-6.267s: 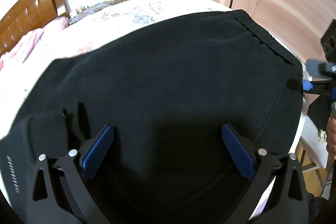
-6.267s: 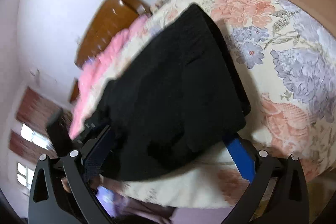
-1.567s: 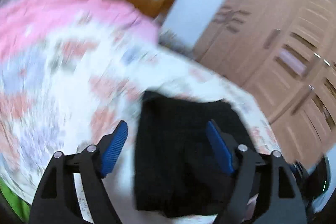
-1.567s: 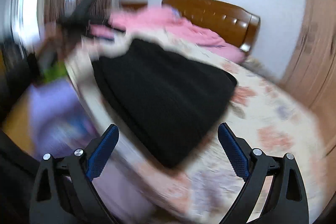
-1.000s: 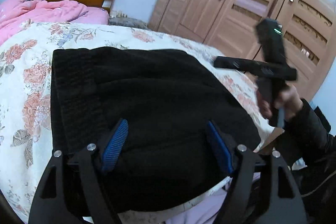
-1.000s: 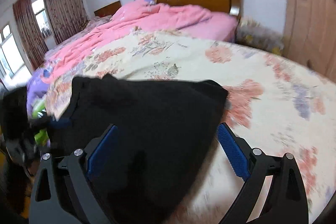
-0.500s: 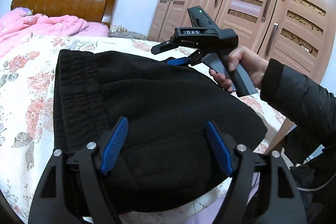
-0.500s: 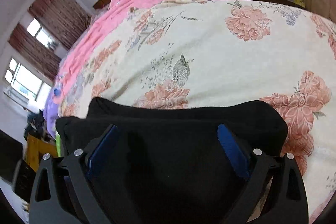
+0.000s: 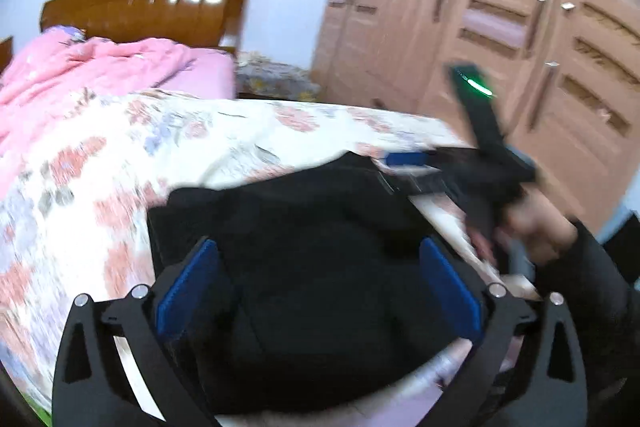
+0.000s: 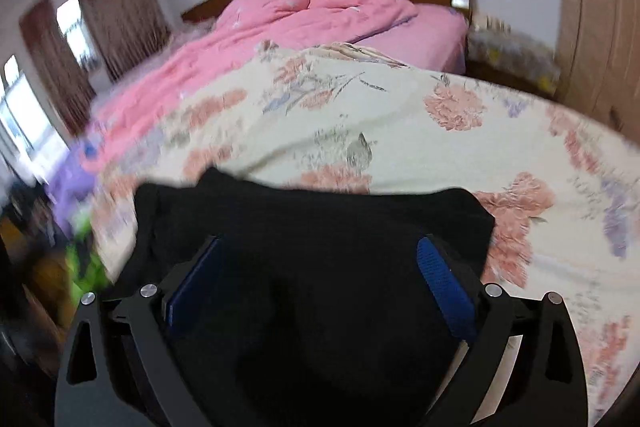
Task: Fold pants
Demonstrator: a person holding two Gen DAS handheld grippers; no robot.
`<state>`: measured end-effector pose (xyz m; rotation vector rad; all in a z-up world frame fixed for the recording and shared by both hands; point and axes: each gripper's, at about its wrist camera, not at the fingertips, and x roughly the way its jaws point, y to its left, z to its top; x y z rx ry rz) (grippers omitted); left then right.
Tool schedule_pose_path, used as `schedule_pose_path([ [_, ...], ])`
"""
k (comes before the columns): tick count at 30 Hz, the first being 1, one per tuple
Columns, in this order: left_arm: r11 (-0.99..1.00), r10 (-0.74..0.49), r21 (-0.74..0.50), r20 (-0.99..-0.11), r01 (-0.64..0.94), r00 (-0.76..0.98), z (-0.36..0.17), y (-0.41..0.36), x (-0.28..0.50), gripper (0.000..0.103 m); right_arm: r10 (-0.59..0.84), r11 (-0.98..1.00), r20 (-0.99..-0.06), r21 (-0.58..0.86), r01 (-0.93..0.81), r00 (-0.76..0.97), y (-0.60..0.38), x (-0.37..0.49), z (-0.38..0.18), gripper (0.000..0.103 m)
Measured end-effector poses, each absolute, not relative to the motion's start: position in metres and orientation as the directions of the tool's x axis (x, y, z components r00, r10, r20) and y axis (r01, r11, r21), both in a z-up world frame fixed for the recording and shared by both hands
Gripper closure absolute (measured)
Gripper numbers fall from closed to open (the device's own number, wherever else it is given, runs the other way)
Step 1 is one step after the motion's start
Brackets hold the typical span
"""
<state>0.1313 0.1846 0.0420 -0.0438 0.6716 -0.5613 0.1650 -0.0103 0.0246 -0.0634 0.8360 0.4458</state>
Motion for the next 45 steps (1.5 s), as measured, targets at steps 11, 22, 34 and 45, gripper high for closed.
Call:
schedule_pose_path([
  [11, 0.896, -0.379, -0.133, -0.725, 0.424, 0.575, -0.024, 0.171, 0.191, 0.002, 0.501, 0.863, -0.688, 0.351, -0.363, 0.525, -0.069, 0.192, 0.005, 0.009],
  [22, 0.897, -0.406, -0.171, -0.687, 0.408, 0.603, -0.039, 0.191, 0.18, 0.003, 0.484, 0.872, -0.751, 0.368, -0.324, 0.45, -0.044, 0.252, -0.013, 0.007],
  [34, 0.896, -0.413, -0.184, -0.683, 0.405, 0.603, -0.039, 0.192, 0.18, 0.003, 0.362, 0.928, -0.763, 0.244, -0.28, 0.536, -0.048, 0.244, 0.002, 0.005],
  [45, 0.898, -0.405, -0.173, -0.683, 0.404, 0.608, -0.039, 0.191, 0.18, 0.003, 0.331, 0.836, -0.707, -0.088, -0.542, 0.625, -0.002, 0.058, -0.005, 0.005],
])
